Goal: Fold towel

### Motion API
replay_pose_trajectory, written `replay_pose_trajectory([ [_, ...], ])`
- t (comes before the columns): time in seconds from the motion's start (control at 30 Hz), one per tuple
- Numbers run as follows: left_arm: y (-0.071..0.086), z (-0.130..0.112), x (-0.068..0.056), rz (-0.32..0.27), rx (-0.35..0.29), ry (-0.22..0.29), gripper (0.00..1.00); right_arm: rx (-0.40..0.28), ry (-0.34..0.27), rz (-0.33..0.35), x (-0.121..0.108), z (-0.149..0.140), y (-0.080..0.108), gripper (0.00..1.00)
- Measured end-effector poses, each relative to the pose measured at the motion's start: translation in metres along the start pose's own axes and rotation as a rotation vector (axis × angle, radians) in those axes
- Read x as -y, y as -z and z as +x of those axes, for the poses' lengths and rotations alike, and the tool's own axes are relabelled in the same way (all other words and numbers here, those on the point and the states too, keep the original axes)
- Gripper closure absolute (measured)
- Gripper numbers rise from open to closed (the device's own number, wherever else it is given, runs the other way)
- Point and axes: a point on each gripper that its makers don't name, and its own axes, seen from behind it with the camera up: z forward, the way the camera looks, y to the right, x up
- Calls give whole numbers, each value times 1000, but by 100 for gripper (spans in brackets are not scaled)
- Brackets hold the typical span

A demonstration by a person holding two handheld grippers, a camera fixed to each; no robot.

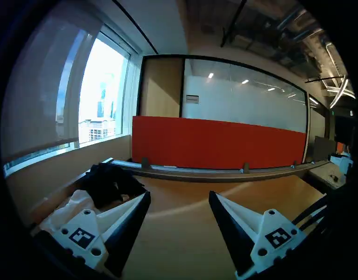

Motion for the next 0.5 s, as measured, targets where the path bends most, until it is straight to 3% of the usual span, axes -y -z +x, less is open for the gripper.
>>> replay_pose_trajectory([
  [0.5, 0, 1, -2, -29, -48, -108, 8, 21, -15, 5, 17, -6, 5, 0],
])
